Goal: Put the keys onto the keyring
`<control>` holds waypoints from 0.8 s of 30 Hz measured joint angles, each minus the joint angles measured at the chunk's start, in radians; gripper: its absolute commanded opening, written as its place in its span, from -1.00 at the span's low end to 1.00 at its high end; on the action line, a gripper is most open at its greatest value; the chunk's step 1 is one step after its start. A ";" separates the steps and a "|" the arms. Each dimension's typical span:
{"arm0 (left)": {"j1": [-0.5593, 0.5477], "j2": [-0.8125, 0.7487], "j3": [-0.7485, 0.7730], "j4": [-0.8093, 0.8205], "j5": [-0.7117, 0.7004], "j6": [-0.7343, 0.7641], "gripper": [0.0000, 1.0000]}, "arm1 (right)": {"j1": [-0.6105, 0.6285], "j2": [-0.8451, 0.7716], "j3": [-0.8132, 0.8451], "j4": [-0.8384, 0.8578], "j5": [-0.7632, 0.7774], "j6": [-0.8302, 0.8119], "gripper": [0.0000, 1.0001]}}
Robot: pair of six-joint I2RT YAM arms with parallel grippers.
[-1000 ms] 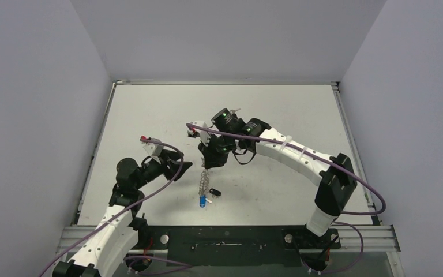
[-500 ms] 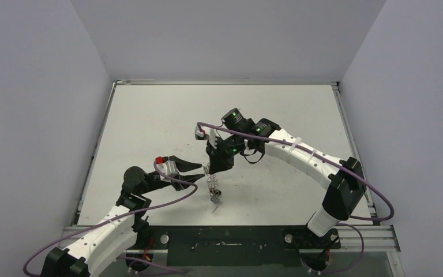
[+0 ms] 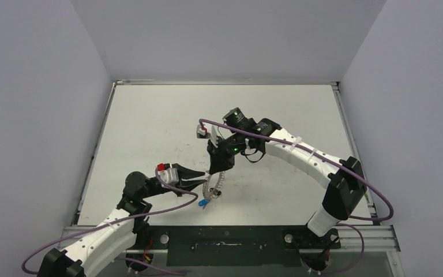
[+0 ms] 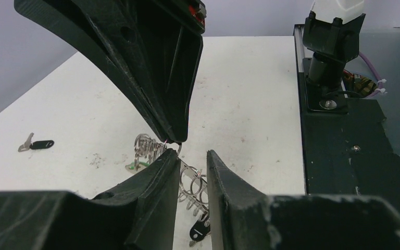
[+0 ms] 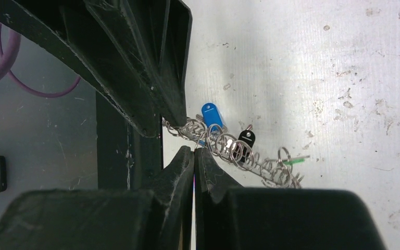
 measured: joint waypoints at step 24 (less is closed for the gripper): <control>-0.038 0.058 0.000 0.063 -0.153 -0.003 -0.60 | -0.006 -0.017 0.000 -0.037 -0.045 -0.035 -1.00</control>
